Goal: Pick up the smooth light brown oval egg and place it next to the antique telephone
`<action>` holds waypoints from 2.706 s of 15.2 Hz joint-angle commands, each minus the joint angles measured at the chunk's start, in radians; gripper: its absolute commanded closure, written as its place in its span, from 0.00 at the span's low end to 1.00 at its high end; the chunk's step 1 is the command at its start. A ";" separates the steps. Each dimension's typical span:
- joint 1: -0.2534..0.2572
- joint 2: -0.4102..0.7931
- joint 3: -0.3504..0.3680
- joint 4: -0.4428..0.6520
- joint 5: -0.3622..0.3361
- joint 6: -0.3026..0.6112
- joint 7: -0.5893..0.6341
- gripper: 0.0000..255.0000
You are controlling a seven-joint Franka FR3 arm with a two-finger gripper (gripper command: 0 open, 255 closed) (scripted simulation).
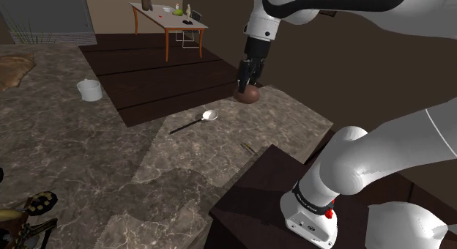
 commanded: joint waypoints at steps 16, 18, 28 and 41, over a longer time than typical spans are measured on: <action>0.146 0.208 0.282 0.182 0.137 0.101 0.367 1.00; 0.161 0.252 0.315 0.224 0.138 0.114 0.414 1.00; 0.244 0.527 0.457 0.506 0.071 0.149 0.663 1.00; 0.351 0.785 0.510 0.727 -0.047 0.195 0.833 1.00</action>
